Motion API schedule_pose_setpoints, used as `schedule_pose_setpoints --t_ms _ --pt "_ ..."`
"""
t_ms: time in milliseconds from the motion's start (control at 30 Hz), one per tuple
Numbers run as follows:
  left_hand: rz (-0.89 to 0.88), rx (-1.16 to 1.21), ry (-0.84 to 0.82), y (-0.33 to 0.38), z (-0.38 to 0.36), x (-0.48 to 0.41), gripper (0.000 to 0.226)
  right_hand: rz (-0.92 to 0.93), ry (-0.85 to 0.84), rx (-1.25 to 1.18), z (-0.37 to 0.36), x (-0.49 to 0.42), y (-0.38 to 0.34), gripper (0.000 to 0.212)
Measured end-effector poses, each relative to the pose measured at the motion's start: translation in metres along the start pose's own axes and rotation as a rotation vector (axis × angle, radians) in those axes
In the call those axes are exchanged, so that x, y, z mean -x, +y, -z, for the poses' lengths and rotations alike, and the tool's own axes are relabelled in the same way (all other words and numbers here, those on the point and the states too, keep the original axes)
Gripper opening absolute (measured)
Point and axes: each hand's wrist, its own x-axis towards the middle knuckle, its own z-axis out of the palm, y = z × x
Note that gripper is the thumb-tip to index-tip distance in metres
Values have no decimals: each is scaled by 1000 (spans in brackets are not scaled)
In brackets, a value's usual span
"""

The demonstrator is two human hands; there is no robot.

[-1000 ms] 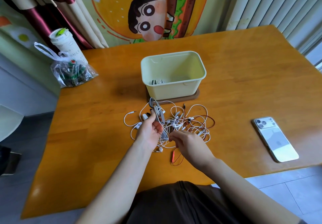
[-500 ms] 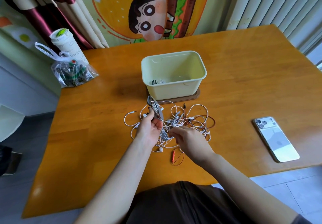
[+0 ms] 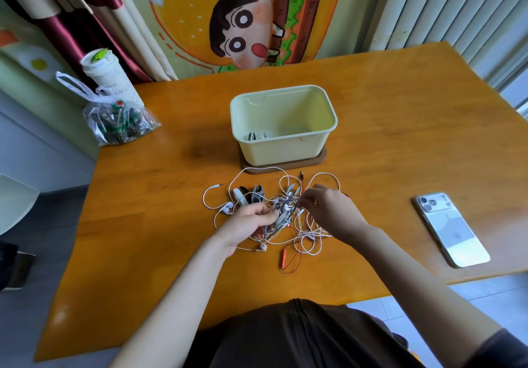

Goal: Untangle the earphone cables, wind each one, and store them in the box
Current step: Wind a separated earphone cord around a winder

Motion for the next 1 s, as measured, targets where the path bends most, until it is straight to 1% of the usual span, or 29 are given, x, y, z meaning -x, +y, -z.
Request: schedule_pose_setpoints --t_ms 67,367,433,533,567,633,733,800,900,1000 --pt "-12 -81 25 0 3 1 18 -9 -6 -6 2 -3 0 19" --pt "-58 -99 56 3 3 -5 18 -37 40 -71 12 -7 -7 18" --pt "-78 -141 106 1 4 -9 19 -39 54 -87 15 -8 -10 18" --pt "-119 -192 256 -4 1 -13 19 -6 57 -90 13 -6 -19 18" --pt "-131 -174 304 -5 -1 -14 20 6 60 -98 10 -4 -23 18" --pt "-143 -23 370 -4 -4 -16 19 36 79 -123 0 1 -31 16" --pt "-109 321 429 1 -7 -16 16 91 120 -189 -16 12 -43 13" --pt "-64 554 439 5 -8 -18 15 105 142 -230 -22 19 -50 14" --pt "11 841 383 9 -9 -18 17 123 155 -253 -30 25 -54 16" --pt "49 938 293 13 -10 -14 28 109 160 -279 -33 26 -53 17"
